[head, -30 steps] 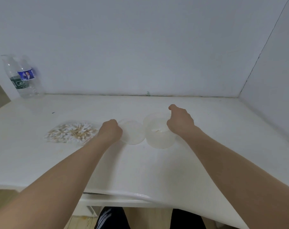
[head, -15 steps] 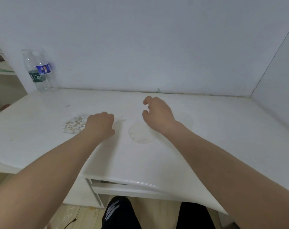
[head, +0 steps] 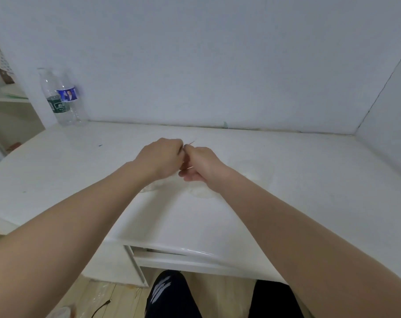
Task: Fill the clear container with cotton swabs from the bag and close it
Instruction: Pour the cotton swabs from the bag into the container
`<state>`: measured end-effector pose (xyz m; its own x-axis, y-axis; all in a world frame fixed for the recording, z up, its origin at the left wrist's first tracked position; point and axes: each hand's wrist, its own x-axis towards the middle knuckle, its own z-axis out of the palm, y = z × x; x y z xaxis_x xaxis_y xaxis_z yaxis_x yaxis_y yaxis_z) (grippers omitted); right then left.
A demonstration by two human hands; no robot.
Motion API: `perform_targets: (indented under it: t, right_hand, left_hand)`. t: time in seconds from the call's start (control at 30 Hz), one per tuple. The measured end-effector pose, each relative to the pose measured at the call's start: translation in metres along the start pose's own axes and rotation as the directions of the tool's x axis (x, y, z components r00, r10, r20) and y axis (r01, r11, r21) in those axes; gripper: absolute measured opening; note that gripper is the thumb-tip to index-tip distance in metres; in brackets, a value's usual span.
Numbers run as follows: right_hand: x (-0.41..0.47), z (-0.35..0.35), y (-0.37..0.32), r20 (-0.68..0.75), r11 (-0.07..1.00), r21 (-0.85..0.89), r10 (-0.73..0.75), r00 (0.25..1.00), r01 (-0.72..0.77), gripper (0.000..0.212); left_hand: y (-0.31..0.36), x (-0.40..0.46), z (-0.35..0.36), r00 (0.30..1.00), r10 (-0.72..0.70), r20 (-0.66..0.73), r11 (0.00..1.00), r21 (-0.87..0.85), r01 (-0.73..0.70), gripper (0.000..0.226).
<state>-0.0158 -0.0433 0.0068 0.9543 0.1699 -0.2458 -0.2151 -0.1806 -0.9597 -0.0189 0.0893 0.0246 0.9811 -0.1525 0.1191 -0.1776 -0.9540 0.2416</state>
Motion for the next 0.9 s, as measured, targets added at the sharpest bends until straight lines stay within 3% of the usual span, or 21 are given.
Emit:
perform_targets:
  t: [0.17,0.43,0.63,0.73,0.9]
  right_hand:
    - [-0.005,-0.013,0.000,-0.013,0.990,0.140,-0.003,1.000,0.005,0.039]
    - [-0.007,-0.022,-0.006,-0.045,0.992,0.108,-0.057,0.997,0.061,0.033]
    - [-0.003,-0.025,-0.005,-0.118,0.986,0.067,-0.145,0.982,0.154,0.029]
    - [-0.002,-0.028,-0.002,-0.136,0.978,0.065,-0.187,0.973,0.197,0.033]
    - [0.000,-0.026,0.001,-0.165,0.969,0.056,-0.229,0.959,0.241,0.038]
  left_hand:
    - [0.016,0.001,-0.009,0.998,-0.003,0.057,0.968,-0.249,0.017,0.022]
    - [0.025,0.001,-0.020,0.995,0.027,0.098,0.903,-0.429,0.017,0.022]
    - [0.028,0.000,-0.024,0.986,0.008,0.168,0.777,-0.622,0.100,0.019]
    - [0.029,0.003,-0.024,0.980,-0.031,0.195,0.745,-0.649,0.153,0.020]
    - [0.036,0.006,-0.024,0.985,-0.042,0.167,0.802,-0.583,0.132,0.020]
